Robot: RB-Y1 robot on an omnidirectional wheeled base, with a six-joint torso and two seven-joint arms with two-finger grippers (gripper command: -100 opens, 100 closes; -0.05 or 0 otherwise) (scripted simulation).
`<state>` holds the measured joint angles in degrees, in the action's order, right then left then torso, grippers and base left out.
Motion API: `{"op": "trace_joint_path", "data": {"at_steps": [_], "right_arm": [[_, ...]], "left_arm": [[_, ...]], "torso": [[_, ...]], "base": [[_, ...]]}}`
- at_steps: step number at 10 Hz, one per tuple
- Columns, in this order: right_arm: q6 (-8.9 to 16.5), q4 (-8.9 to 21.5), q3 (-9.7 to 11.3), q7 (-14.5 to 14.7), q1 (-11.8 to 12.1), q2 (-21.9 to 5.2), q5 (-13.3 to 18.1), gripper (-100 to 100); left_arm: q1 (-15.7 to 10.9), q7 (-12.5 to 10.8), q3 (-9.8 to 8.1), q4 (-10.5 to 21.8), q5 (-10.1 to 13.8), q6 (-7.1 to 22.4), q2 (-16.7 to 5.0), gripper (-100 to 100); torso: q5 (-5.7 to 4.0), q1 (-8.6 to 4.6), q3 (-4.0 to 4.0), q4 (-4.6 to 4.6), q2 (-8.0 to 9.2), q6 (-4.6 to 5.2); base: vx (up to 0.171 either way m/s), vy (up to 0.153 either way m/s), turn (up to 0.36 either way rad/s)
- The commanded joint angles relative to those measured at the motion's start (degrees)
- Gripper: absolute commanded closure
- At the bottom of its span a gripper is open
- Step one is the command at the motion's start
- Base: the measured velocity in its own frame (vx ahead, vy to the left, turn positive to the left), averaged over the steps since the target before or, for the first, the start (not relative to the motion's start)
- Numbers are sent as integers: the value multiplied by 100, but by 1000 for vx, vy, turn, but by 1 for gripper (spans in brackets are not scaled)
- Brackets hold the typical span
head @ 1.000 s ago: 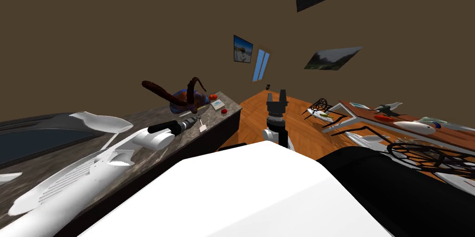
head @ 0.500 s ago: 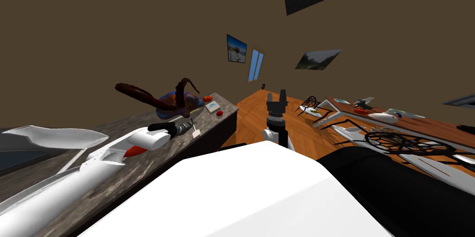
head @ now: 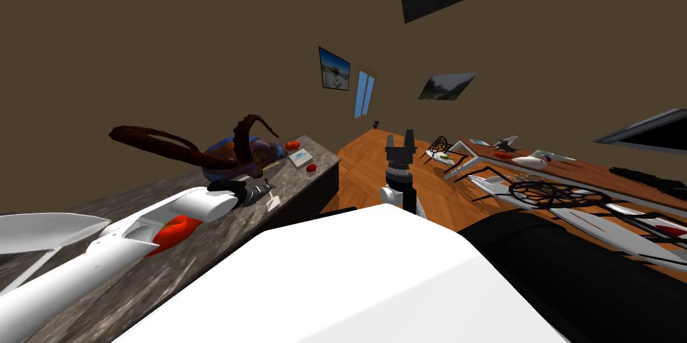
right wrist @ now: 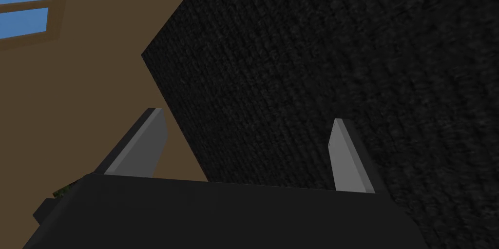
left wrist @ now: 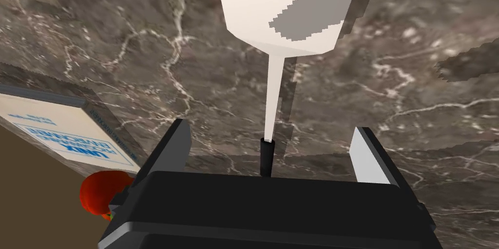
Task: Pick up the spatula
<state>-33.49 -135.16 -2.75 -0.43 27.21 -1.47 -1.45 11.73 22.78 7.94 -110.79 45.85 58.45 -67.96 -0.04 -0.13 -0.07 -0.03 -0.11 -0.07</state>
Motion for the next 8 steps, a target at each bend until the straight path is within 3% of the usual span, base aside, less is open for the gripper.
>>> {"op": "trace_joint_path", "data": {"at_steps": [1, 5, 6, 7, 8], "right_arm": [[0, 0, 0, 0, 0, 0, 0, 0], [0, 0, 0, 0, 0, 0, 0, 0], [0, 0, 0, 0, 0, 0, 0, 0], [0, 0, 0, 0, 0, 0, 0, 0], [0, 0, 0, 0, 0, 0, 0, 0]], "left_arm": [[38, 14, 30, 52, 102, 198, -143, -100], [165, 115, 120, 249, 374, 573, -473, -100], [145, 85, 131, 218, 298, 516, -405, -100], [152, 83, 129, 215, 305, 536, -414, 0], [168, 113, 208, 389, 174, 414, -268, -100]], "torso": [[0, 0, 0, 0, 0, 0], [-1, -4, -2, -1, -3, 1], [-1, -3, 0, 0, -1, 0], [1, 4, 5, 2, 8, -2], [2, 8, 9, 4, 16, -2]], "base": [[41, -27, -104], [58, -37, -120], [24, -12, -16], [0, 0, 0], [11, 7, -89]]}}
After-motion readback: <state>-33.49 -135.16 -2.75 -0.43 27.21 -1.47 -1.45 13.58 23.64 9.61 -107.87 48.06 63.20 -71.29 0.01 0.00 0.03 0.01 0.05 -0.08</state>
